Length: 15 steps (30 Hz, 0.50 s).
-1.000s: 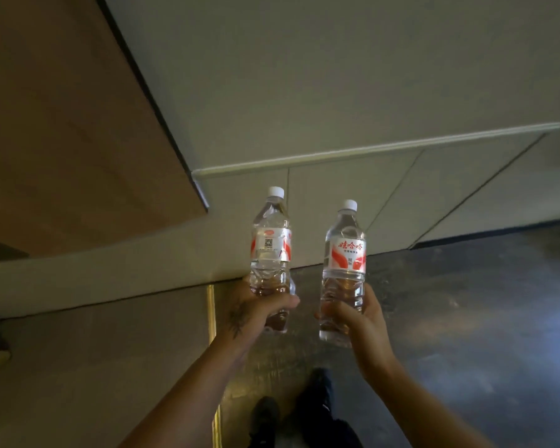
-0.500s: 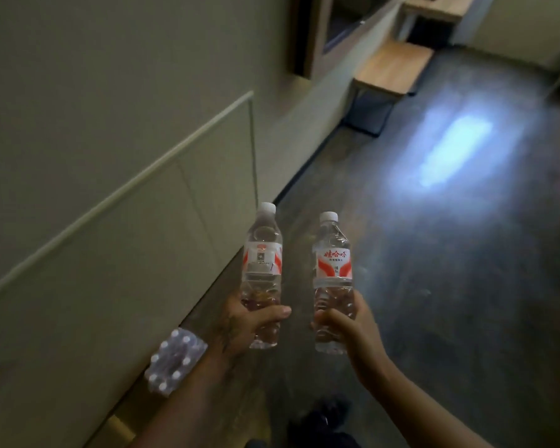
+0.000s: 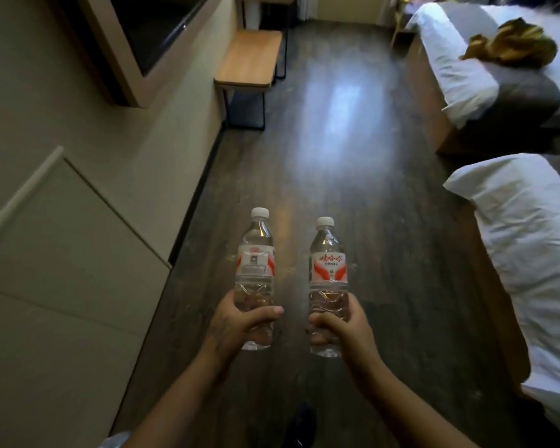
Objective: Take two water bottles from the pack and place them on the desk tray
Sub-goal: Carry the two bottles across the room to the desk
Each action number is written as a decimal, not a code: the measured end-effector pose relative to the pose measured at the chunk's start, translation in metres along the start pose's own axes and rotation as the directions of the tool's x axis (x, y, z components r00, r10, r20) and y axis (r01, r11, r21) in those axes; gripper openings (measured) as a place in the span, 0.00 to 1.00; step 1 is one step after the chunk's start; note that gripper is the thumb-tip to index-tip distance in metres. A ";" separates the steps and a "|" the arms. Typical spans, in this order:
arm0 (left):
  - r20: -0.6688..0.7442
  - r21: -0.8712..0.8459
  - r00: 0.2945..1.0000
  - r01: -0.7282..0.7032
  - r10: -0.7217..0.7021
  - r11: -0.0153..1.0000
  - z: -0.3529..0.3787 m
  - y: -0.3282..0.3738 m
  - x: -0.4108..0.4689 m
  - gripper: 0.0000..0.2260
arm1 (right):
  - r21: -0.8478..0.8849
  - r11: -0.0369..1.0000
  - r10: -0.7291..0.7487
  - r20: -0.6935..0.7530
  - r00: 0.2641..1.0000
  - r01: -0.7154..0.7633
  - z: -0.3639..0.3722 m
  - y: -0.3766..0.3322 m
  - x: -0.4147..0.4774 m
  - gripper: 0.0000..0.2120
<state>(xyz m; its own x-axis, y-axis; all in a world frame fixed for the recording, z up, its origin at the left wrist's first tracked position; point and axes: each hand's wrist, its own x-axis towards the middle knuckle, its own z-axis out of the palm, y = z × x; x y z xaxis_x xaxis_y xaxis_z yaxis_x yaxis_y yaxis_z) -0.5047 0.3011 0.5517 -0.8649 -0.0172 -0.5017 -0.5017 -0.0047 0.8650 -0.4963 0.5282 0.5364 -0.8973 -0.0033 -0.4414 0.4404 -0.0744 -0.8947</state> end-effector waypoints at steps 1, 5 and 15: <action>0.005 0.004 1.000 -0.006 0.006 1.000 0.006 0.008 0.012 0.27 | 0.021 1.000 0.002 -0.004 1.000 -0.002 -0.006 -0.006 0.012 0.41; 0.001 0.000 1.000 -0.021 0.021 1.000 0.025 0.044 0.064 0.33 | 0.062 0.998 0.003 -0.015 1.000 -0.002 -0.027 -0.032 0.064 0.38; -0.026 -0.044 0.999 0.023 -0.024 0.999 0.031 0.138 0.253 0.36 | 0.032 0.999 -0.013 -0.087 0.996 0.015 -0.029 -0.107 0.260 0.37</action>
<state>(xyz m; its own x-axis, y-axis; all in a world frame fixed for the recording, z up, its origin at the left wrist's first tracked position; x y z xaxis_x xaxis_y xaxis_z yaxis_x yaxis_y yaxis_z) -0.7926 0.3273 0.5439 -0.8518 -0.0426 -0.5222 -0.5202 -0.0492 0.8526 -0.7760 0.5645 0.5151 -0.8968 0.0839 -0.4343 0.4253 -0.1066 -0.8988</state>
